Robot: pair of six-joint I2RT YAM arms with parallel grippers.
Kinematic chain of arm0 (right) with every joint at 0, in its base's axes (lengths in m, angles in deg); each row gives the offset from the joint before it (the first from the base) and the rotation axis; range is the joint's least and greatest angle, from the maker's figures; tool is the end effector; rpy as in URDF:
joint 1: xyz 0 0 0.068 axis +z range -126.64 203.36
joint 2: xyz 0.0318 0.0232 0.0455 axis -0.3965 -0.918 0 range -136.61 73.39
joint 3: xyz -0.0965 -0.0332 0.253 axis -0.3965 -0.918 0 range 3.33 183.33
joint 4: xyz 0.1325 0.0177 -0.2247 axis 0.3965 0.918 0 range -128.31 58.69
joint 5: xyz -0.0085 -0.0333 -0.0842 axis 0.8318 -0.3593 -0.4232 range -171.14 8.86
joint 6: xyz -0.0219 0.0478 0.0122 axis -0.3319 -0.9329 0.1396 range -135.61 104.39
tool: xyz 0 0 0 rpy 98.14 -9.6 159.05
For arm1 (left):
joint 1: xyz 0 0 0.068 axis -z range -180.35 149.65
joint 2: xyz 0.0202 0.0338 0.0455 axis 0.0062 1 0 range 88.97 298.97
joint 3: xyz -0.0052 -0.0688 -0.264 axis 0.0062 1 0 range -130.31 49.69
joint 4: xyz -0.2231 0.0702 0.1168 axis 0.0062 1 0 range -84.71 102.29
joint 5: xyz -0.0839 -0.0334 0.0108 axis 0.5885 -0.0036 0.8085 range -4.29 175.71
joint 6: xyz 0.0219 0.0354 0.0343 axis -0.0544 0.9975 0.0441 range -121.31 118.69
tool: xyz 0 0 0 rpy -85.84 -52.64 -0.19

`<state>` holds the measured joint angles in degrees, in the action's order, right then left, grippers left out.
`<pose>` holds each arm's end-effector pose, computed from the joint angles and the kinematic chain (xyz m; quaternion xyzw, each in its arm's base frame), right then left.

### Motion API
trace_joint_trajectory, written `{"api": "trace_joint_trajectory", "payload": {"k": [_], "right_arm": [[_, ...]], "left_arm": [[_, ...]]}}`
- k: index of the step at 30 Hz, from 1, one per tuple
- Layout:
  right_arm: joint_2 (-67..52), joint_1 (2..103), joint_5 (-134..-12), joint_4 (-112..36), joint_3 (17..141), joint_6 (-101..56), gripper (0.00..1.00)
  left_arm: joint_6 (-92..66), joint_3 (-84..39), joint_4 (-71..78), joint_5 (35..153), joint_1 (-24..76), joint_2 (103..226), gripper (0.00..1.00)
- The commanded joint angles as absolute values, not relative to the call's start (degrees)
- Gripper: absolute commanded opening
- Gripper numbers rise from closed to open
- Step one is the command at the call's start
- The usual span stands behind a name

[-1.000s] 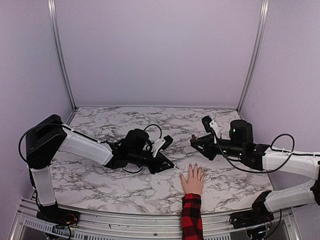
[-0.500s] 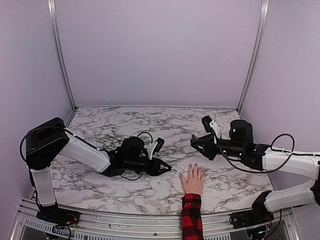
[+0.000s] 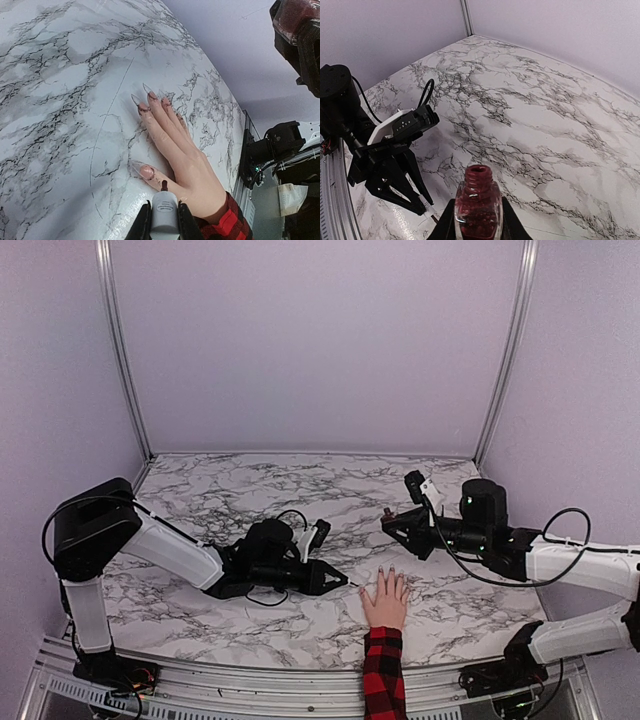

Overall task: Paint the nails
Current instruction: Paint the nail with the hand.

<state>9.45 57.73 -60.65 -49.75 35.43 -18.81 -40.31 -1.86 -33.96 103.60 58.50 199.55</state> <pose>0.1947 0.1483 0.2349 -0.3148 0.7511 0.3191 0.4846 0.1933 -0.3411 0.1450 0.2275 0.7806 -0.5118 0.2774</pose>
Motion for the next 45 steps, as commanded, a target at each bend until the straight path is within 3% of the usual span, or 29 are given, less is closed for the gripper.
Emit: {"api": "trace_joint_trajectory", "payload": {"k": [1,45], "right_arm": [[10.9,57.4,-60.2,-51.4,36.4,-18.6,0.0],[10.4,57.5,-60.4,-51.8,36.0,-18.5,0.0]], "left_arm": [[-41.3,-3.4,-35.6,102.6,58.8,200.9,0.0],[-42.9,-6.6,-35.5,104.3,58.5,206.2,0.0]]}}
